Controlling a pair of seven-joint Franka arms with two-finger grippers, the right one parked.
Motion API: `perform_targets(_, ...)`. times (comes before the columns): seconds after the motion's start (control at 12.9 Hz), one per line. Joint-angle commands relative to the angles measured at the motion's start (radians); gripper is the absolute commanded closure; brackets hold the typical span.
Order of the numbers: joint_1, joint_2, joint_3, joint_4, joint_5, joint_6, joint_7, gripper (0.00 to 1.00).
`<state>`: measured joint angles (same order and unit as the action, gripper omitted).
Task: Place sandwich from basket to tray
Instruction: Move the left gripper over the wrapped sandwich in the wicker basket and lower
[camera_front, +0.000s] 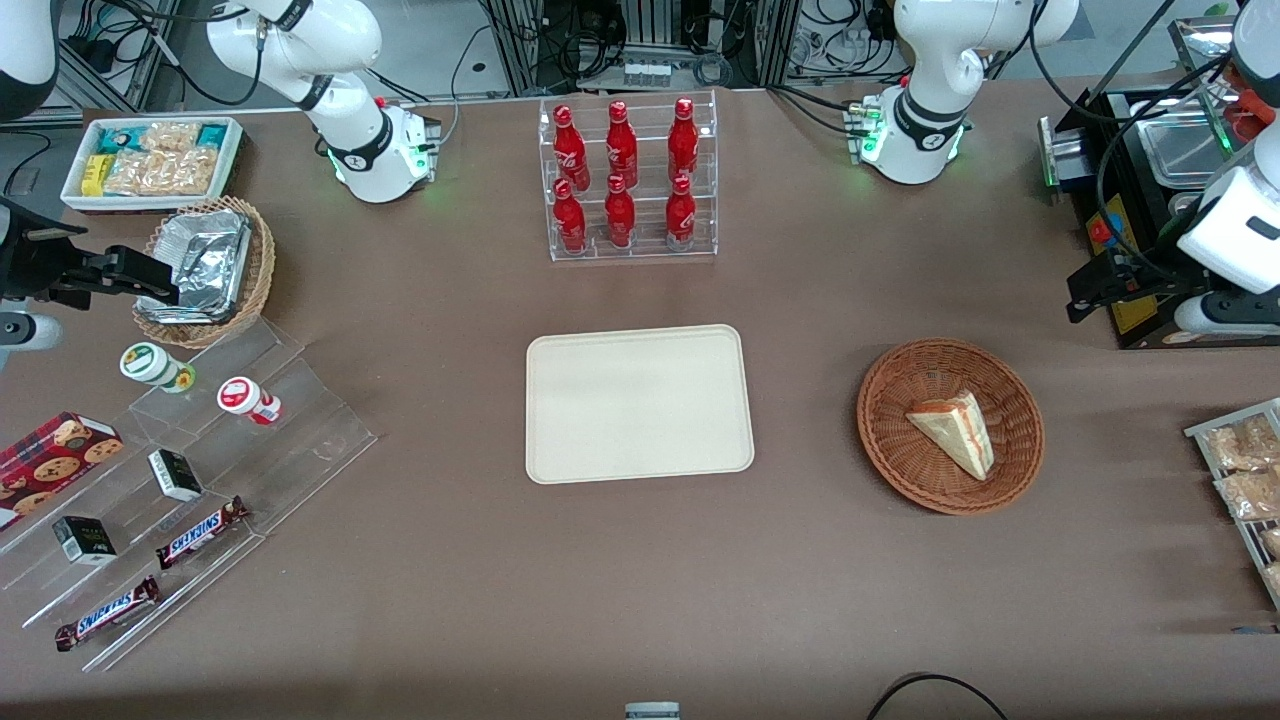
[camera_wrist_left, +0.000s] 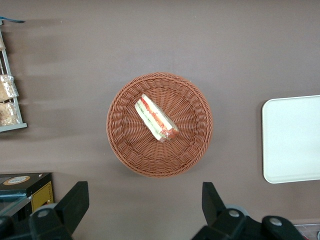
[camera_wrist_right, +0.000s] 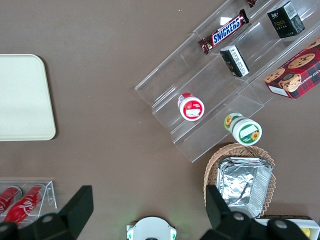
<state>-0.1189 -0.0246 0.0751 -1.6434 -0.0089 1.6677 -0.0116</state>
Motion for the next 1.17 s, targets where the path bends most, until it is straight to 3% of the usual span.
perform_targets(0.0, 0.002, 0.0, -0.003, 0.031, 0.006, -0.048, 0.025, 0.0)
perform_targets(0.31, 0.004, 0.043, -0.003, -0.024, 0.01, -0.001, 0.009, 0.0)
perform_targets(1.09, -0.005, 0.067, -0.005, -0.441, 0.01, 0.542, -0.358, 0.0)
